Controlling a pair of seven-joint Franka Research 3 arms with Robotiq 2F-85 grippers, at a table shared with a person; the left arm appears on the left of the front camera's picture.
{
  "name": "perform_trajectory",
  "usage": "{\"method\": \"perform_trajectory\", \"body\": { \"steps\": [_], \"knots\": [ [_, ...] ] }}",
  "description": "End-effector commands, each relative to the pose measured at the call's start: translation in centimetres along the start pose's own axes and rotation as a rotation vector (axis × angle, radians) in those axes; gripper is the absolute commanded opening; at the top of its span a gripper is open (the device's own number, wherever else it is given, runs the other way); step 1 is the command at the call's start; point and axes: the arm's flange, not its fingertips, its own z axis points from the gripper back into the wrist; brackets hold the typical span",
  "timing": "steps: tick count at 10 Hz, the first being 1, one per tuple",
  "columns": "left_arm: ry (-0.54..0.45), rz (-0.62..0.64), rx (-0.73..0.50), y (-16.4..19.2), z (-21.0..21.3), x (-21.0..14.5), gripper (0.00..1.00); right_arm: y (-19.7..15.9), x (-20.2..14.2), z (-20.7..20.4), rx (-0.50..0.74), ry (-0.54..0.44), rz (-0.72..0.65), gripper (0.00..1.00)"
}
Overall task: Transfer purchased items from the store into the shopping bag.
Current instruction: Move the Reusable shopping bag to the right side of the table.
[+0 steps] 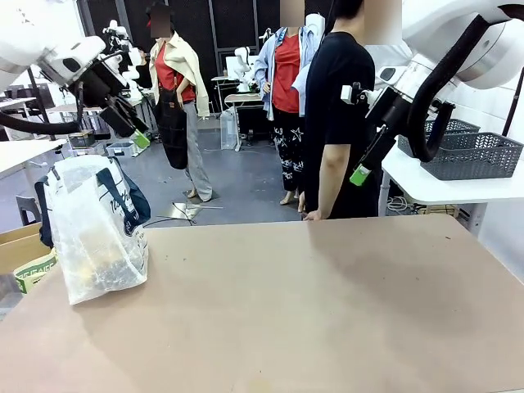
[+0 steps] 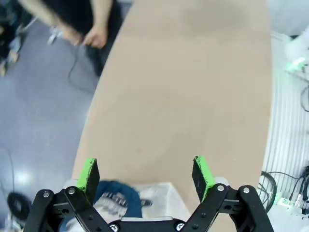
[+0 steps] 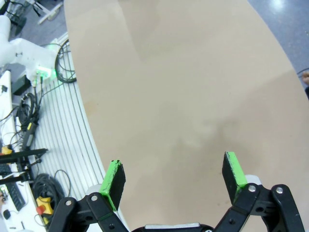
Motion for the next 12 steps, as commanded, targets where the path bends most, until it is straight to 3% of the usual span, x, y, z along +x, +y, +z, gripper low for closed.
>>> {"method": "perform_trajectory", "body": {
  "steps": [1, 5, 6, 12],
  "knots": [
    [-0.092, -0.092, -0.164, -0.7, 0.4, -1.6, 1.0, 0.1, 0.0, 0.0, 0.016, -0.015, -0.02, 1.0],
    [-0.137, -0.231, -0.189, -2.4, -0.4, -2.8, 1.0, 0.1, 0.0, 0.0, 0.016, -0.015, -0.02, 1.0],
    [-0.132, -0.183, -0.158, -2.4, -0.4, -2.6, 1.0, 0.1, 0.0, 0.0, 0.016, -0.015, -0.02, 1.0],
    [-0.108, -0.2, -0.184, -1.7, -0.6, -2.1, 1.0, 0.1, 0.0, 0.0, 0.016, -0.015, -0.02, 1.0]
  ]
}}
